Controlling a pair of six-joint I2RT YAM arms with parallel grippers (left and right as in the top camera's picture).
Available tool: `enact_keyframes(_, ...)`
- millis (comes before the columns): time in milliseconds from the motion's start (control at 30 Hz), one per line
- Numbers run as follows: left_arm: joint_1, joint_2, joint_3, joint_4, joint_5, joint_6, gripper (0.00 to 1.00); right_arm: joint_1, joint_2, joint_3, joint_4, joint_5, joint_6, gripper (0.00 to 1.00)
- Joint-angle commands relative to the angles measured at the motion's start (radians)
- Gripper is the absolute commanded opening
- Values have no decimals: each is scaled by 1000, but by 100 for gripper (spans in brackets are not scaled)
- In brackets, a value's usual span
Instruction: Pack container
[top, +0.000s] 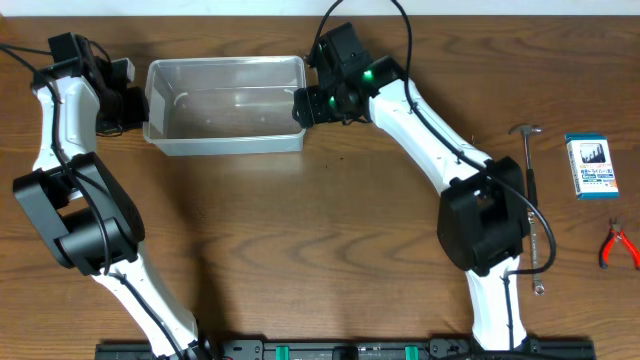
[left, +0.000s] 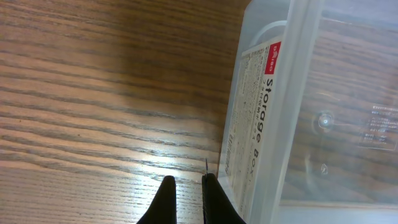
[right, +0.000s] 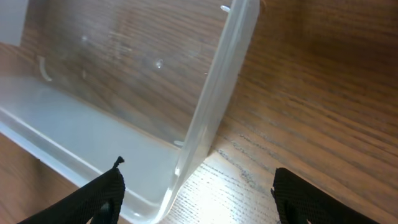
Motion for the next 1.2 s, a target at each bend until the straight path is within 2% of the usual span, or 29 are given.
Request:
enact_keyframes(0, -6, 1, -10, -8, 6, 9, 6, -9, -3, 32, 3, 12, 8, 76)
enact_keyframes(700, -51, 1, -10, -29, 6, -10, 6, -9, 12, 31, -20, 40, 10, 77)
enact_keyframes(967, -50, 1, -10, -23, -20, -10, 6, -9, 13, 31, -19, 42, 11, 70)
enact_keyframes(1167, -50, 1, -10, -23, -36, -10, 6, -9, 14, 31, -18, 67, 11, 70)
